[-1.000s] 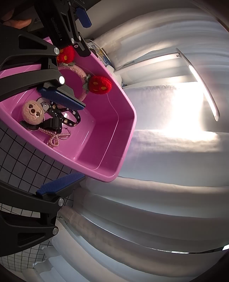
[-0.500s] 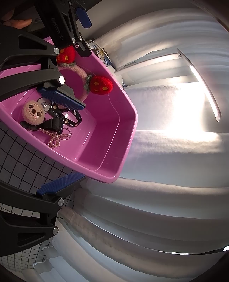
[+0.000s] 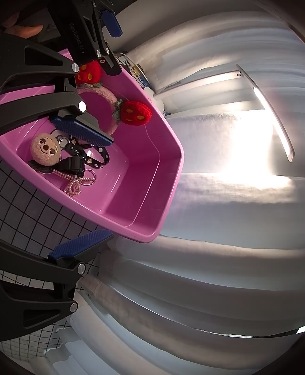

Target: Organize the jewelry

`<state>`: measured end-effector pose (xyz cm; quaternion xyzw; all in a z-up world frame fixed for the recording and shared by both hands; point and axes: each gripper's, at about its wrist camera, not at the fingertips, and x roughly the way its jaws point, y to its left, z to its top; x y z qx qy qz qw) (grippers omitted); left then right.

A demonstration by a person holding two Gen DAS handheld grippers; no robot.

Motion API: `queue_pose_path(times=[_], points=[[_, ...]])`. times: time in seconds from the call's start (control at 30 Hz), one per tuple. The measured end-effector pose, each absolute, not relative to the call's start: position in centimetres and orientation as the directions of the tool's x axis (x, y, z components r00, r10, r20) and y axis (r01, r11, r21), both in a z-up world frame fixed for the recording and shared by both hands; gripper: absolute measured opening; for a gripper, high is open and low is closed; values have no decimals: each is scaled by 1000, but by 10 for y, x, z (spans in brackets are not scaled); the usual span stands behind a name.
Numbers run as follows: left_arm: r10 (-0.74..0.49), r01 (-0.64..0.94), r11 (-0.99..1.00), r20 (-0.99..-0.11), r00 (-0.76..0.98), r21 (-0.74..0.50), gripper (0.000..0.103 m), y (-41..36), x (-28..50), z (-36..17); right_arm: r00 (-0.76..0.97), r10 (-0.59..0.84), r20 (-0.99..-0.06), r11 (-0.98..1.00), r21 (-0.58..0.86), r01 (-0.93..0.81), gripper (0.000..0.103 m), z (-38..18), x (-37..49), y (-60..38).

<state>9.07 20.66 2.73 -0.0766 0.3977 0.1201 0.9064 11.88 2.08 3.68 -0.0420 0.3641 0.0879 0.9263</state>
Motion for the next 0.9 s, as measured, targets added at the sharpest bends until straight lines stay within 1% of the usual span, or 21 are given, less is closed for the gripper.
queue_pose_path(times=[0.4,0.7,0.9], points=[[153,-271,962,-739,656,-42,97,204,89,27,719,129,-683,981,-16,-191,70,37,116,18],[161,-270,962,-718,677,-38,97,204,85,30,713,128,-689,981,-16,-191,70,36,115,17],[137,-279,958,-745,652,-68,97,208,87,28,715,126,-687,982,-17,-189,70,35,114,17]])
